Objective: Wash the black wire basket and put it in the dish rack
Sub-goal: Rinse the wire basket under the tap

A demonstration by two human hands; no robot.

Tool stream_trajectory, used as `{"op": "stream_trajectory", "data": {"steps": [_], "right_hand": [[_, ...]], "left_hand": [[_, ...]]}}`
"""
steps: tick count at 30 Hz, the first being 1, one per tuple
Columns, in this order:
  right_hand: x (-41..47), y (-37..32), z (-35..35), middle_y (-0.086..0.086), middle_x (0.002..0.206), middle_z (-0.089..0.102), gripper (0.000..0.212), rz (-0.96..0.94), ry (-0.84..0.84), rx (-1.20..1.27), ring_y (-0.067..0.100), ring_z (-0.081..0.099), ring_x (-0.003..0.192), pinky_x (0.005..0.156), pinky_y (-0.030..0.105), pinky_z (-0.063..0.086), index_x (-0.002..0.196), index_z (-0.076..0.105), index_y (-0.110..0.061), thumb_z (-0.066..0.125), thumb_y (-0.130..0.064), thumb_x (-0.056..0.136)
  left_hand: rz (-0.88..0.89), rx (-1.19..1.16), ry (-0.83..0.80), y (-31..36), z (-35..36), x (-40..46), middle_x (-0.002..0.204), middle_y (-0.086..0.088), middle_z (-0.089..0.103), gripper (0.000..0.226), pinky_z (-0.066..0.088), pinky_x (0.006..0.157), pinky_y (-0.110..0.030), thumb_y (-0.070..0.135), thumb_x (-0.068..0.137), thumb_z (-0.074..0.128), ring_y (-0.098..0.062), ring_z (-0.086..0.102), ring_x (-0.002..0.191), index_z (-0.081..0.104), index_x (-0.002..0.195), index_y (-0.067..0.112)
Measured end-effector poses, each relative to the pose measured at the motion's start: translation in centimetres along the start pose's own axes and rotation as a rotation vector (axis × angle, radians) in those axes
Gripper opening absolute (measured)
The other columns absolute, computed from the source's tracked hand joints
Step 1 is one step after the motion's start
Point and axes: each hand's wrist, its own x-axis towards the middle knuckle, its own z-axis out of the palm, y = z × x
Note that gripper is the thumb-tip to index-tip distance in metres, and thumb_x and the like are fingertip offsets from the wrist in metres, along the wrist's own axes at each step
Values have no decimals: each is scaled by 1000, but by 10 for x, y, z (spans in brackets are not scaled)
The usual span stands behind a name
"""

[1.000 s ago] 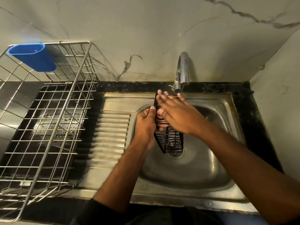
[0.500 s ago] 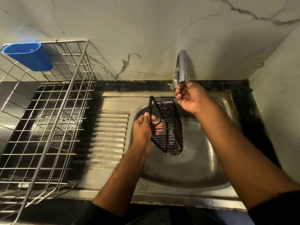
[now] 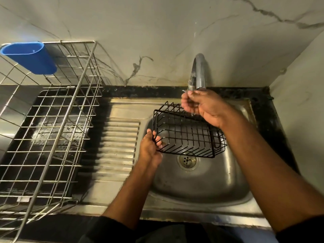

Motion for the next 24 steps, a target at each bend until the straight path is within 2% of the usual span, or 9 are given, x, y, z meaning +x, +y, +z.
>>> {"op": "stream_trajectory", "data": {"steps": [4, 8, 13, 15, 16, 18, 20, 22, 24], "right_hand": [[-6, 8, -3, 9, 100, 72, 20, -87, 109, -186, 22, 70, 94, 81, 28, 58, 106, 68, -8, 50, -15, 103], [-13, 13, 1, 12, 98, 73, 20, -141, 166, 138, 21, 71, 91, 80, 29, 59, 109, 65, -1, 49, -11, 102], [-12, 22, -7, 9, 97, 73, 24, -225, 275, -19, 20, 69, 90, 89, 38, 56, 105, 70, -7, 49, -19, 103], [-12, 32, 2, 6, 107, 71, 27, -358, 424, -366, 17, 65, 94, 93, 43, 55, 116, 67, -12, 49, -26, 103], [-14, 39, 10, 7, 122, 66, 36, -430, 406, -664, 18, 62, 108, 100, 45, 51, 129, 61, -15, 45, -34, 103], [-22, 58, 38, 11, 160, 30, 63, -484, 223, -1161, 28, 29, 147, 121, 50, 23, 155, 29, -17, 26, -52, 103], [-35, 68, 67, 8, 166, -8, 72, -521, 124, -1366, 25, -7, 153, 123, 46, -6, 159, -1, -15, 7, -57, 101], [-43, 73, 83, 4, 165, -16, 68, -634, 83, -1464, 20, -16, 152, 123, 44, -9, 158, -6, -16, 3, -51, 101], [-38, 68, 73, 0, 165, -17, 63, -687, 36, -1465, 18, -15, 152, 123, 43, -7, 158, -7, -19, 8, -48, 104]], "left_hand": [[12, -42, 6, -2, -8, 0, 44, 9, 40, 32, 26, 39, -19, 37, 107, 44, -3, 32, 32, 58, 81, 25], [-44, -86, -16, 1, -9, 1, 37, 5, 40, 44, 26, 44, -20, 39, 104, 51, -4, 30, 27, 53, 64, 22], [-68, -132, -62, 4, -12, -2, 36, 5, 37, 49, 24, 39, -18, 39, 105, 48, -3, 28, 25, 49, 60, 20], [-77, -161, -84, 1, -12, -1, 35, 5, 38, 53, 24, 38, -18, 39, 106, 47, -3, 28, 24, 51, 57, 20], [-82, -173, -103, -1, -11, 0, 35, 4, 38, 56, 23, 39, -18, 40, 106, 45, -3, 29, 23, 52, 54, 20], [-89, -175, -140, -5, -8, 4, 35, 4, 39, 58, 24, 38, -17, 42, 106, 42, -4, 30, 22, 52, 54, 21], [-91, -197, -180, -12, -7, 9, 42, 6, 45, 48, 31, 39, -15, 45, 106, 45, -3, 35, 27, 55, 66, 20], [-62, -209, -215, -16, -8, 11, 56, 5, 53, 36, 35, 44, -15, 47, 103, 51, -3, 39, 35, 63, 79, 23], [-57, -224, -197, -12, -10, 9, 49, 6, 51, 40, 35, 39, -14, 44, 105, 47, -4, 36, 28, 62, 77, 20]]}}
